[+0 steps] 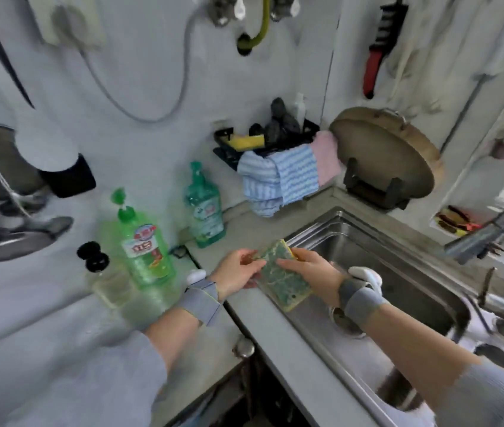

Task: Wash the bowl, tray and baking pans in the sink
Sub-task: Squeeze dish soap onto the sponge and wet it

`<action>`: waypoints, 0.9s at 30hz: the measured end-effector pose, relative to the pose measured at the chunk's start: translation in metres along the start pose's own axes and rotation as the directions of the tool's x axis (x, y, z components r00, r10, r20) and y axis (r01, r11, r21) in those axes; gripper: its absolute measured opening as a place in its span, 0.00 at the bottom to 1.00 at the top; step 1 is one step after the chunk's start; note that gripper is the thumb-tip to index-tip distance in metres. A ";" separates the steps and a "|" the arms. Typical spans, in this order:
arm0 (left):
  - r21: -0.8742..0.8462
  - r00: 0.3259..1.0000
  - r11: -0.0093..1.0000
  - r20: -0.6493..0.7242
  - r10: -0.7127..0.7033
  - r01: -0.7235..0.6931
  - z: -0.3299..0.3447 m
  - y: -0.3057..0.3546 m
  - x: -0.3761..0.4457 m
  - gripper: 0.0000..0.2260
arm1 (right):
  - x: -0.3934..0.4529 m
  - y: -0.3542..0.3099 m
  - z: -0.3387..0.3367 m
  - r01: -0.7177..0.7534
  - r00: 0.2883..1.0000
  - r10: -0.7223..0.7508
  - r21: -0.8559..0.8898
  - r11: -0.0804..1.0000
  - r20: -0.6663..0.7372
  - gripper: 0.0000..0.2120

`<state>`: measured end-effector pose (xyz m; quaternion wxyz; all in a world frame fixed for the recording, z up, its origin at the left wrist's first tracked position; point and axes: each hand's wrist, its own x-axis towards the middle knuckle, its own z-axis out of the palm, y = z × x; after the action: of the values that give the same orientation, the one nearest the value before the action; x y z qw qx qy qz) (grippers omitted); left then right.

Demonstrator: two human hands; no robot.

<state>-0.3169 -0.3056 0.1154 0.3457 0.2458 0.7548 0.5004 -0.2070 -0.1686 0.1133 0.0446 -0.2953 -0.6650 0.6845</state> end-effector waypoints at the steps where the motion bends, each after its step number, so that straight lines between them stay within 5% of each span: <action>1: -0.016 0.999 1.000 -0.031 0.004 -0.004 -0.021 0.000 0.002 0.11 | 0.011 -0.007 0.019 0.015 1.000 -0.015 -0.007 1.000 0.007 0.07; 9: 0.038 0.987 0.999 -0.159 0.037 -0.031 -0.123 0.007 0.044 0.14 | 0.090 -0.062 0.103 0.054 0.998 -0.056 -0.069 0.996 -0.026 0.11; 16: -0.200 0.925 0.980 -0.371 -0.084 0.009 -0.166 0.030 0.111 0.11 | 0.179 -0.099 0.116 0.122 0.981 -0.126 -0.034 0.992 -0.148 0.16; 23: -0.306 0.928 0.940 -0.284 -0.242 0.151 -0.160 0.030 0.159 0.16 | 0.231 -0.105 0.135 0.059 0.987 -0.074 -0.108 0.992 -0.145 0.15; 27: -0.336 0.906 0.939 -0.369 -0.207 0.078 -0.161 0.022 0.169 0.07 | 0.240 -0.115 0.136 0.105 0.984 -0.109 -0.037 0.994 -0.140 0.14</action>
<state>-0.5481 -0.2698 0.1313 0.2553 0.0244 0.7362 0.6262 -0.5053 -0.1669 0.1304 0.1241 -0.3076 -0.6853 0.6484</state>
